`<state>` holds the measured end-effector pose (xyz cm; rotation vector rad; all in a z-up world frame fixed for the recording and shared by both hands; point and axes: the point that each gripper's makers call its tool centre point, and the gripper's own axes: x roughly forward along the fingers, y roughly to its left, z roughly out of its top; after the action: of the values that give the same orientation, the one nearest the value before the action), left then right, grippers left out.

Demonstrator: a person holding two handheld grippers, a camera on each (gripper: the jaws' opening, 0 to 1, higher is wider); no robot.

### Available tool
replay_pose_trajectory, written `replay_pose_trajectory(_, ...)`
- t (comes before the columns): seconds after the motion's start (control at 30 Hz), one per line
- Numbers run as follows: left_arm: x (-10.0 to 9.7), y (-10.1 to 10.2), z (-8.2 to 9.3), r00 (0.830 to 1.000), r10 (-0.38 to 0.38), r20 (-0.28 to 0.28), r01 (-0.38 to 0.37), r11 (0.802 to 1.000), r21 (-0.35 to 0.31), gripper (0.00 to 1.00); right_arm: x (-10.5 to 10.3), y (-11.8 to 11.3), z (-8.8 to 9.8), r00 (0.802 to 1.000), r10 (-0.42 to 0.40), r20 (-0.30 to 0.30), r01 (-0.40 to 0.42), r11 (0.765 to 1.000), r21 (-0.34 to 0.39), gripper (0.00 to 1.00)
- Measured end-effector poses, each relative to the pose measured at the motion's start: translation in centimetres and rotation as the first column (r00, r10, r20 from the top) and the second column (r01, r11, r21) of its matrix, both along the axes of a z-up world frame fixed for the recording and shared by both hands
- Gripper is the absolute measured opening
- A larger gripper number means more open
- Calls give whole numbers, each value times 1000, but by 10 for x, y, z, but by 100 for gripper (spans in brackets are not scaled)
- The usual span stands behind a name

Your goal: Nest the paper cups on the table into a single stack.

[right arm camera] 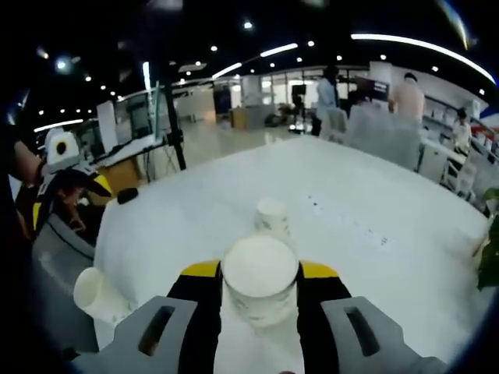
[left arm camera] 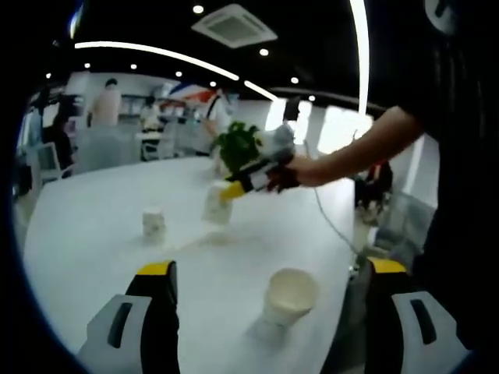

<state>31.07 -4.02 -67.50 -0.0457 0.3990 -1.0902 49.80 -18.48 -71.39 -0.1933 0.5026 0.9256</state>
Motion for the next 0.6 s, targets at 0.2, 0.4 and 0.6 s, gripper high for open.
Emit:
replay_pose_trajectory(0.2,-2,2,-1,1000,0,-8,0,1000,4,100,-12,0,12,1000,21,24,-21,1000,-1,34)
replay_pose_trajectory(0.4,-6,1,2,1000,-7,-4,7,1000,0,100,-22,0,24,999,17,42,-17,1000,15,34)
replay_pose_trajectory(0.6,-10,1,3,1000,-20,-2,20,1000,1,100,-32,-1,34,998,13,62,-14,1000,24,34)
